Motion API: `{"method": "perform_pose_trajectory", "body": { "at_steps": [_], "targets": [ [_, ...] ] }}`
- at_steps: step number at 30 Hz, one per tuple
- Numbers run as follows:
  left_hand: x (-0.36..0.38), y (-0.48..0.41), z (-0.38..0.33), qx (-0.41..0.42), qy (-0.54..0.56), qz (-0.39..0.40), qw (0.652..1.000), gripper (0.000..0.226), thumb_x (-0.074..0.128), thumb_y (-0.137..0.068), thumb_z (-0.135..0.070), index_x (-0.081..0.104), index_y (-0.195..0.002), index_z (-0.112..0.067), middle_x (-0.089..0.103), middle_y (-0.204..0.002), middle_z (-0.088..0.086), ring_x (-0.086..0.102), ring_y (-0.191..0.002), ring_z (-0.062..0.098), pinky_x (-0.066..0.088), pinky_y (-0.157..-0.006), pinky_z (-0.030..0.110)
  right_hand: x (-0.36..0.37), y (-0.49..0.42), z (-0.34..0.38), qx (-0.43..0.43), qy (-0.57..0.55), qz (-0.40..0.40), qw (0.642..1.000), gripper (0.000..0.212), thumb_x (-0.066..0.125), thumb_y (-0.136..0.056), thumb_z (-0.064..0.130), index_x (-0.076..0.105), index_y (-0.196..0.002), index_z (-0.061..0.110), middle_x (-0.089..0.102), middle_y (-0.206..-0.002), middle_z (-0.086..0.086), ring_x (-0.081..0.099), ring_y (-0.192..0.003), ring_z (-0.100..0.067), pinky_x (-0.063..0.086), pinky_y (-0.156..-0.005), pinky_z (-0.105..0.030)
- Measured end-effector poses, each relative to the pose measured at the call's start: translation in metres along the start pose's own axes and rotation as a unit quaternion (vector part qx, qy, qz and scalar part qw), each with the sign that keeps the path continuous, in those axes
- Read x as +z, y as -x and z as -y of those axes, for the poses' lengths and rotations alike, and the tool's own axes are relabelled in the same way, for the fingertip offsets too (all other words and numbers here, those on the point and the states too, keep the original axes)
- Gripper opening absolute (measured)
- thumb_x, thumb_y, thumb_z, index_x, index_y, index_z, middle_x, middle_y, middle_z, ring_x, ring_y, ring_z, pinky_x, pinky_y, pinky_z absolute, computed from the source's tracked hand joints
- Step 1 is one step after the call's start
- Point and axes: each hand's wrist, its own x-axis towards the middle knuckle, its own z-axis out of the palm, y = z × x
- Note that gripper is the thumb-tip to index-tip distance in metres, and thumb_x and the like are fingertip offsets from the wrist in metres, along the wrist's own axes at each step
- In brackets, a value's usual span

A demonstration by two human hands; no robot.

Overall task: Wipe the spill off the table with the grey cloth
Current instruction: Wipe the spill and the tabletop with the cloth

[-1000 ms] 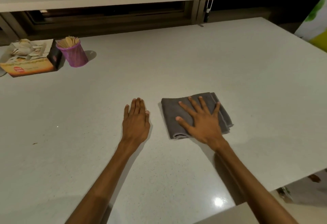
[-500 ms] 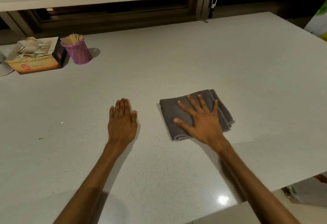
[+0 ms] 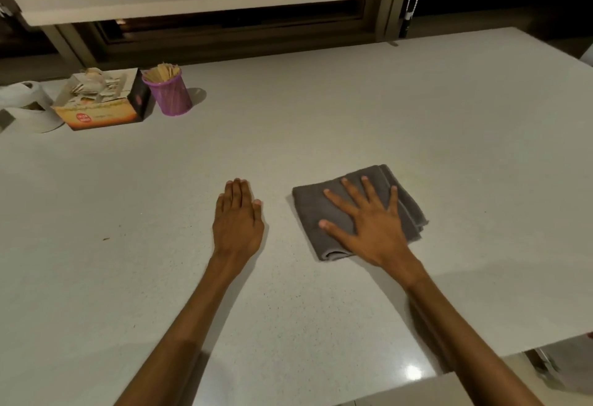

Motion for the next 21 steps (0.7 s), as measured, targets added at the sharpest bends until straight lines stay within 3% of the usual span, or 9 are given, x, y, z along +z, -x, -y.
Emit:
{"method": "perform_pose_trajectory", "body": {
  "at_steps": [4, 9, 15, 21],
  "targets": [
    [0.000, 0.001, -0.004, 0.013, -0.010, -0.003, 1.000, 0.055, 0.014, -0.101, -0.032, 0.011, -0.150, -0.006, 0.011, -0.160, 0.014, 0.005, -0.149, 0.025, 0.003, -0.123, 0.042, -0.007, -0.036, -0.033, 0.055, 0.005, 0.018, 0.998, 0.079, 0.014, -0.079, 0.087, 0.016, -0.149, 0.051, 0.018, -0.163, 0.005, 0.008, -0.151, -0.026, -0.002, -0.110, -0.074],
    [0.001, -0.001, -0.004, 0.018, -0.016, -0.003, 1.000, 0.061, 0.008, -0.096, -0.035, 0.011, -0.150, -0.005, 0.012, -0.160, 0.014, 0.007, -0.149, 0.025, 0.003, -0.123, 0.043, 0.002, -0.082, 0.010, 0.074, 0.003, 0.049, 0.996, 0.087, 0.011, -0.075, 0.090, 0.013, -0.151, 0.048, 0.007, -0.165, 0.000, -0.002, -0.151, -0.034, -0.010, -0.104, -0.078],
    [0.000, 0.001, 0.005, 0.029, 0.010, 0.008, 0.999, 0.057, 0.010, -0.098, -0.029, 0.009, -0.149, -0.003, 0.012, -0.160, 0.015, 0.006, -0.149, 0.025, 0.002, -0.123, 0.038, 0.009, -0.012, 0.043, -0.010, 0.013, -0.004, 1.000, 0.071, 0.020, -0.085, 0.080, 0.021, -0.149, 0.050, 0.019, -0.163, 0.003, 0.009, -0.151, -0.028, -0.005, -0.113, -0.068],
    [-0.011, 0.022, 0.026, 0.030, 0.045, 0.001, 0.999, 0.053, 0.019, -0.102, -0.026, 0.007, -0.150, -0.006, 0.006, -0.161, 0.011, 0.001, -0.150, 0.020, 0.001, -0.123, 0.034, -0.003, -0.027, -0.012, 0.055, 0.016, 0.022, 0.998, 0.071, 0.008, -0.085, 0.079, 0.010, -0.150, 0.051, 0.016, -0.164, 0.005, 0.007, -0.152, -0.024, -0.002, -0.112, -0.070]
  ]
}}
